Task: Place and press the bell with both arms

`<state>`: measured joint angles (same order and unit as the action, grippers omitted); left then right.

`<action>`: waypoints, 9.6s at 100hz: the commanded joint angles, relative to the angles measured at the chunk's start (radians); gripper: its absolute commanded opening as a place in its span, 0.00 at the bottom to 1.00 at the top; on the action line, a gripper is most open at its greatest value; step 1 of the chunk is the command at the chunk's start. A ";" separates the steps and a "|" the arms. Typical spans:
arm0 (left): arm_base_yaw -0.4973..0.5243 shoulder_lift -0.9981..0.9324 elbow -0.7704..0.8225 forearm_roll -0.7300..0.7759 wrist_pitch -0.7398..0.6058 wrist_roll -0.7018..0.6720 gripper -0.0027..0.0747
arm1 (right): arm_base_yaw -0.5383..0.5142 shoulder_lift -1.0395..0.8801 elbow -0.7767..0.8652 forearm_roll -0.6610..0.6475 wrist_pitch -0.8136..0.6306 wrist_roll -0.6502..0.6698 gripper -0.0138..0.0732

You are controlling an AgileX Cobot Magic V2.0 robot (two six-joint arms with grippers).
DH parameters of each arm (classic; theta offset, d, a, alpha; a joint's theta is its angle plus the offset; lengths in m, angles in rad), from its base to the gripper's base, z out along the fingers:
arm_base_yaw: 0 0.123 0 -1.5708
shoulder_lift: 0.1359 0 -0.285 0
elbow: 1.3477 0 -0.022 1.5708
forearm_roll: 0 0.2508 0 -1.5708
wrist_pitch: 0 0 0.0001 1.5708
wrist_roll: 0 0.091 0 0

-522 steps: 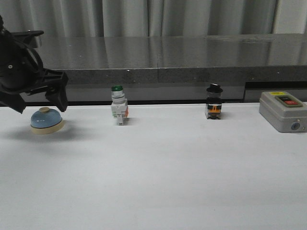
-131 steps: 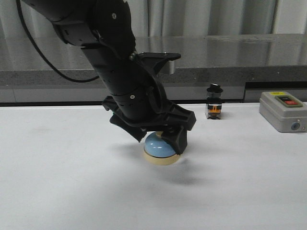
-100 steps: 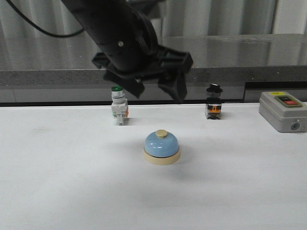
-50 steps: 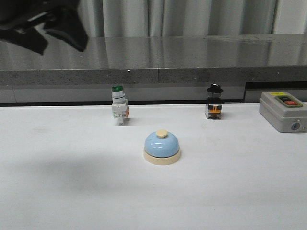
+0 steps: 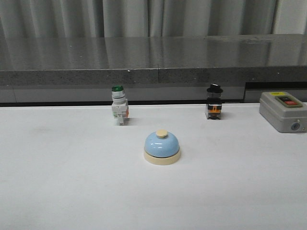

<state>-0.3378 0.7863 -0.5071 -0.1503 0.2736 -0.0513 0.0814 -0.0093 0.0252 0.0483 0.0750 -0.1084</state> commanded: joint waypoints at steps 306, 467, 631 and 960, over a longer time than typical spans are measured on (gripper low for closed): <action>0.288 -0.821 0.550 0.143 -0.348 -0.011 0.01 | -0.007 -0.019 -0.014 -0.010 -0.083 -0.002 0.09; 0.288 -0.821 0.550 0.143 -0.348 -0.011 0.01 | -0.007 0.302 -0.529 0.128 0.343 -0.002 0.09; 0.288 -0.821 0.550 0.143 -0.348 -0.011 0.01 | 0.349 1.630 -1.256 0.369 0.538 -0.117 0.09; 0.288 -0.821 0.550 0.143 -0.348 -0.011 0.01 | -0.035 0.650 -0.700 0.210 0.387 -0.117 0.09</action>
<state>-0.0512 -0.0050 0.0007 -0.0082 0.0000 -0.0513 0.0531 0.7273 -0.6947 0.2544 0.5610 -0.2147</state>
